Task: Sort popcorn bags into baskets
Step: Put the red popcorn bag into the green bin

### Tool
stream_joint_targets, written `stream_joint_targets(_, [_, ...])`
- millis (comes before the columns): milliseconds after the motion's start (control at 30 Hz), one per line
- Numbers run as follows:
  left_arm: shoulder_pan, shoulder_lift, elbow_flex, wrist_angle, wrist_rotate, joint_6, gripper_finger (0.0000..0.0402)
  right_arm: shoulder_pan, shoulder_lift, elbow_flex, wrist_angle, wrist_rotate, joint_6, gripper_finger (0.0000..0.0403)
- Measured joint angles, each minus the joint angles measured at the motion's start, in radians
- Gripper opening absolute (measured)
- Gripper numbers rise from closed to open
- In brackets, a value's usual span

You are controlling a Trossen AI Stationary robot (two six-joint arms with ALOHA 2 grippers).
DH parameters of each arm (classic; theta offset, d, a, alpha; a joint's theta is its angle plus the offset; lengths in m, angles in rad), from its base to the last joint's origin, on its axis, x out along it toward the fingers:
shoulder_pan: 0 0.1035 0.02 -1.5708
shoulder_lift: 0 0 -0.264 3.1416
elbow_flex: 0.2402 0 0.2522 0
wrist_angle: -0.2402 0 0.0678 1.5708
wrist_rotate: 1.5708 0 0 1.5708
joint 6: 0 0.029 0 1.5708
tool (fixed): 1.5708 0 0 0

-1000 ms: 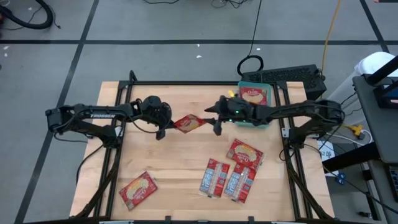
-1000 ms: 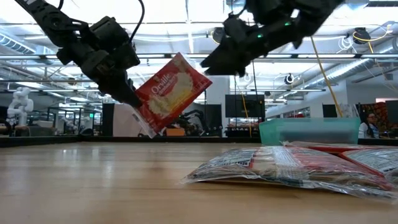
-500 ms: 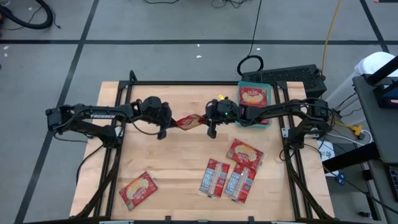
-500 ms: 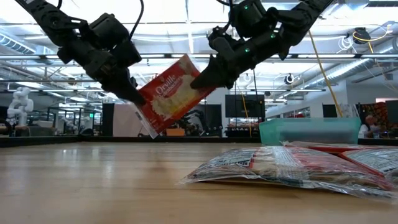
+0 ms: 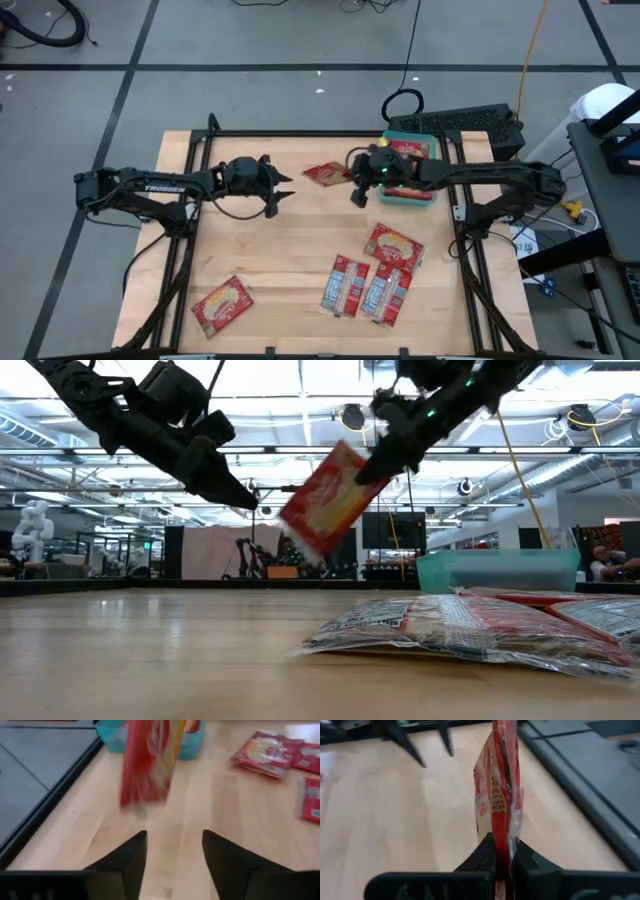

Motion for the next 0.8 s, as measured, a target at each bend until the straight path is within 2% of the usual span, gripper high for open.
stream_joint_targets(133, [-0.009,0.0,0.0,-0.001,-0.003,-0.048,0.022,-0.044,-0.145,0.0,-0.125,0.062,0.003,0.0005])
stream_joint_targets(300, [-0.03,0.0,0.0,0.018,-0.004,-0.065,0.0222,-0.149,-0.296,0.0,-0.224,0.09,0.008,0.0007])
stream_joint_targets(433, [-0.06,0.0,0.0,0.056,-0.005,-0.077,0.0223,-0.26,-0.377,0.0,-0.29,0.104,0.075,0.0008])
stream_joint_targets(600, [-0.104,0.0,-0.001,0.101,-0.004,-0.091,0.0223,-0.391,-0.42,0.0,-0.397,0.113,0.156,0.0008])
stream_joint_targets(800, [-0.151,0.0,-0.001,0.135,-0.004,-0.088,0.0223,-0.501,-0.417,-0.015,-0.428,0.081,0.263,0.0008])
